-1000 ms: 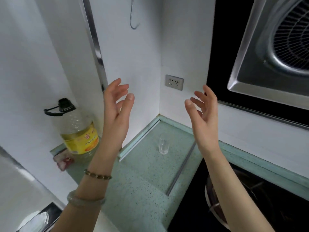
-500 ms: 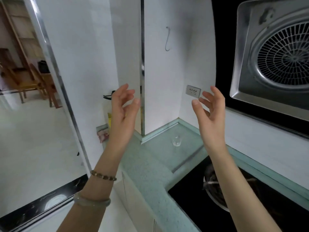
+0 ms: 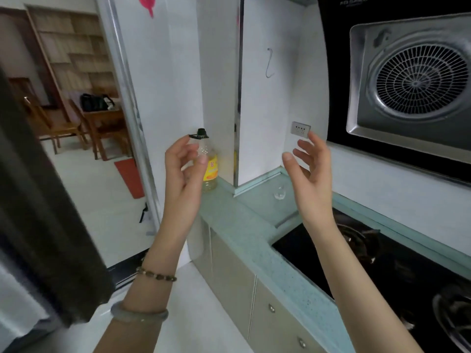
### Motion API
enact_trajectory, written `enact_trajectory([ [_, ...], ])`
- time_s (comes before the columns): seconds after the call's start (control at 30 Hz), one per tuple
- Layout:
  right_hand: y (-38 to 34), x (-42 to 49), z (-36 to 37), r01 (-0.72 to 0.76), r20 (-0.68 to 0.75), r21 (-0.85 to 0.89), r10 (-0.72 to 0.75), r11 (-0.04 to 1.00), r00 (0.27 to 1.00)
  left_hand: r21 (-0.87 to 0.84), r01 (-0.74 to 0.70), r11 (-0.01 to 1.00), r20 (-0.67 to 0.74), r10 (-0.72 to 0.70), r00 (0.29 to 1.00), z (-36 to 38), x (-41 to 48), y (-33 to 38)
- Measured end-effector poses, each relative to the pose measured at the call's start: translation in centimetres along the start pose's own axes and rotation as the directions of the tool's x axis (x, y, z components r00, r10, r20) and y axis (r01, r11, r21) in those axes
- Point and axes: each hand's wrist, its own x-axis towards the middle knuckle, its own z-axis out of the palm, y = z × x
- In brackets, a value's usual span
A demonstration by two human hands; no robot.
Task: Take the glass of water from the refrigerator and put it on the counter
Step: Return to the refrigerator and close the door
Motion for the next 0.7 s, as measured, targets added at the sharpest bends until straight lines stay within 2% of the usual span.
enact_trajectory([
  [0.43, -9.0, -10.3, -3.2, -0.012, 0.047, 0.069, 0.009, 0.998, 0.999, 0.068, -0.030, 0.997, -0.034, 0.032, 0.999, -4.2, -9.8, 10.5],
  [0.7, -12.9, -15.3, -4.6, -0.032, 0.180, 0.168, 0.001, 0.985, 0.984, 0.212, -0.023, 0.977, -0.142, 0.054, 0.988, -6.7, -17.3, 17.0],
])
